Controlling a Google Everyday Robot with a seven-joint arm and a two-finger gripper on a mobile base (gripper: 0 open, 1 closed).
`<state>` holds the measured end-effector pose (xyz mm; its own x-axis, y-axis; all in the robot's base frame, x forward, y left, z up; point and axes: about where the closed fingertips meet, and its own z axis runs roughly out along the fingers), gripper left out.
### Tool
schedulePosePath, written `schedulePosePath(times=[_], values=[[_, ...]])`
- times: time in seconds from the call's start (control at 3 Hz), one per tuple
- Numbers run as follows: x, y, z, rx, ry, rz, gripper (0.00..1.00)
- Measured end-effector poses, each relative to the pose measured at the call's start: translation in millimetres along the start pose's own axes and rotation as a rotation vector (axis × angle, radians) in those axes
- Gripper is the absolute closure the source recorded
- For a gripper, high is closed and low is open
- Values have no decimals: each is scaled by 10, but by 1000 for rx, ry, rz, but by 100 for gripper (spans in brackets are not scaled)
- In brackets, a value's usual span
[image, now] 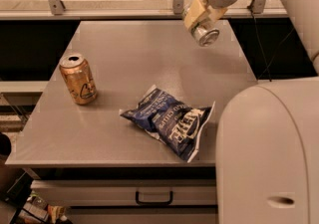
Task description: Place 7up can upright
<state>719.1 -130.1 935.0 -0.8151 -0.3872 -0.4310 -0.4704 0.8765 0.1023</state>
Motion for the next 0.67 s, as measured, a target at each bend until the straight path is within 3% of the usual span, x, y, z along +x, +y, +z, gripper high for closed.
schedulePosePath(times=[0.67], values=[[-117,-56,-336,-105,-190,-182,100]])
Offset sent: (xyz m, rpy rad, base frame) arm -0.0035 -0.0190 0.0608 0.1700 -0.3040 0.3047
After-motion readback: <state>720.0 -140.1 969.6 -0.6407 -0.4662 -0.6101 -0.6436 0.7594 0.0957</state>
